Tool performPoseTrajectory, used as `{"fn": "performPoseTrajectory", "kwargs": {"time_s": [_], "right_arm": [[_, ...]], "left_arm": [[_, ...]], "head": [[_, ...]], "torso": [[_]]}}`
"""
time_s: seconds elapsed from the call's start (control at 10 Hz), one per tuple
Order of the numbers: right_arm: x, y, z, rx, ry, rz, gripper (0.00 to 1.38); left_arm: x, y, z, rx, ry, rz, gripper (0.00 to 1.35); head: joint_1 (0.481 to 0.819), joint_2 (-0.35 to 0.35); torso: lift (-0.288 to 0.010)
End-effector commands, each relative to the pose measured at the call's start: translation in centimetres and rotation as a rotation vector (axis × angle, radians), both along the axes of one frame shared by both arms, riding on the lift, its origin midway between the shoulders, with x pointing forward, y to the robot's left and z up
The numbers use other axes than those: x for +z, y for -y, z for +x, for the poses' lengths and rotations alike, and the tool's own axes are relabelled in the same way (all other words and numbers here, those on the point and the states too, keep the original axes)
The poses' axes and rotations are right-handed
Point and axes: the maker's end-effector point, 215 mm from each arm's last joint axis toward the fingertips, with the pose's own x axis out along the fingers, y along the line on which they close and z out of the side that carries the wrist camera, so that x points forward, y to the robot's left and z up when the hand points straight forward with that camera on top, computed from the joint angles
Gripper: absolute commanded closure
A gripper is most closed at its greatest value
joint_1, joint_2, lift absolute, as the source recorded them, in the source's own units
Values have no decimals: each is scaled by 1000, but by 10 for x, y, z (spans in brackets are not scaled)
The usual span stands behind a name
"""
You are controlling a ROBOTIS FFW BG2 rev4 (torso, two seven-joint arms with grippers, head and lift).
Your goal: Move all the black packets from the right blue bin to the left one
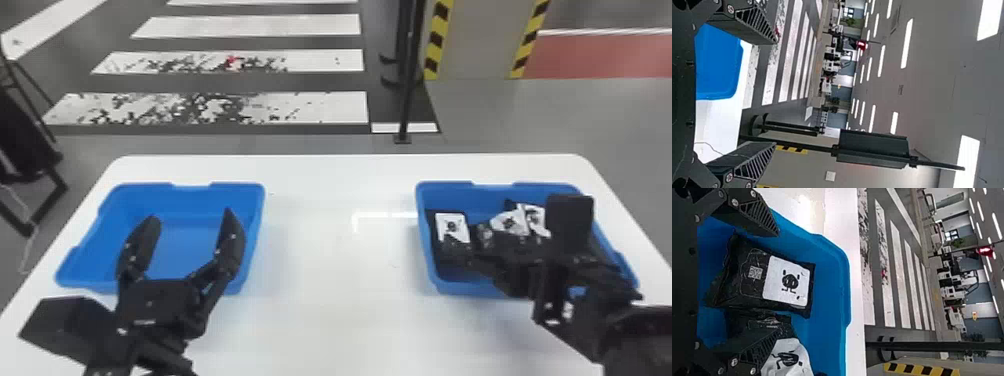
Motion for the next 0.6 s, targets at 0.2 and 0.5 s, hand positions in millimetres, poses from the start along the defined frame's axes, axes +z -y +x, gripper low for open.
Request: {"fn": "performPoseTrajectory", "kwargs": {"time_s": [0.2,0.5], "right_arm": [[-3,-3,7,5,9,13,277],[-13,-4,11,5,-5,22,282]], "left_arm": [[-1,0,0,0,-2,-4,137],[-1,0,0,0,-2,-4,137]], "head": [[695,46],[695,48]], "torso": [[-168],[-168]]}}
